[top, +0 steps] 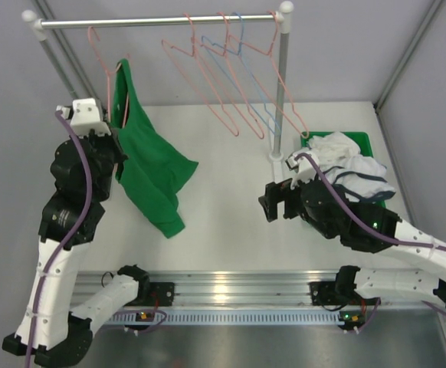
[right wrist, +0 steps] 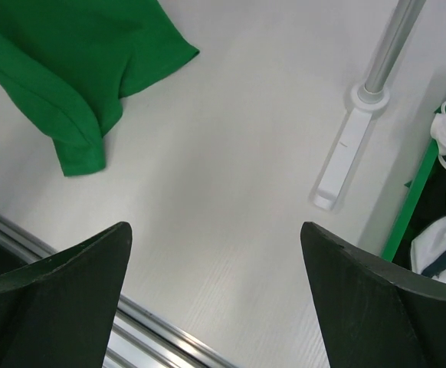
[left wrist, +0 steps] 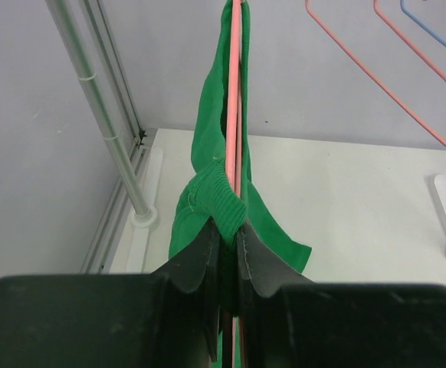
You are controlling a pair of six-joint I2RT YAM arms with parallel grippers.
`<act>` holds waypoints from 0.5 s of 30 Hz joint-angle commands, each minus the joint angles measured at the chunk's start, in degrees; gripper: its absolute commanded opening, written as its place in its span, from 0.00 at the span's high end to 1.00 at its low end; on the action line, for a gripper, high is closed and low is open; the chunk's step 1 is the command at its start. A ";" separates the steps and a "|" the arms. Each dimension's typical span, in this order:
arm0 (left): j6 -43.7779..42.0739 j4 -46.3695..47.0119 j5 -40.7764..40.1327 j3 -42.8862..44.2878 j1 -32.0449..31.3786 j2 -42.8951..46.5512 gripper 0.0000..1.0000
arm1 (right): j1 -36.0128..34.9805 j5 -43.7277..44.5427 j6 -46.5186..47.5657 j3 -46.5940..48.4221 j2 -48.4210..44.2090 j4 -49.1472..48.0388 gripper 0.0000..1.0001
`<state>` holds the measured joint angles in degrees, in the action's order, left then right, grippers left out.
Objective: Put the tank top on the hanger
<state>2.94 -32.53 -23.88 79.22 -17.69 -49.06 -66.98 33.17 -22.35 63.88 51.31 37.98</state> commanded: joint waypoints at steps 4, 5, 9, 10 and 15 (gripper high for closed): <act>-3.80 10.56 -0.47 6.64 0.38 -4.81 1.00 | 0.01 -1.61 2.48 3.18 1.60 -3.96 0.09; -3.91 11.17 -0.29 7.08 0.47 -5.34 1.00 | 0.01 -1.88 2.49 3.18 1.77 -4.22 0.09; -4.08 11.79 1.37 9.98 1.61 -7.63 1.00 | 0.27 -2.23 3.10 3.36 2.30 -4.75 0.09; -4.00 11.88 1.73 10.34 2.48 -8.50 1.00 | 0.36 -2.23 3.19 3.36 2.48 -4.75 0.09; -3.82 12.15 4.62 12.88 5.65 -10.27 1.00 | 0.71 -2.58 3.63 3.36 2.48 -4.84 0.09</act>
<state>-0.19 -28.27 -21.45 88.16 -13.93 -59.51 -66.61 31.33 -19.92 64.31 53.87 35.57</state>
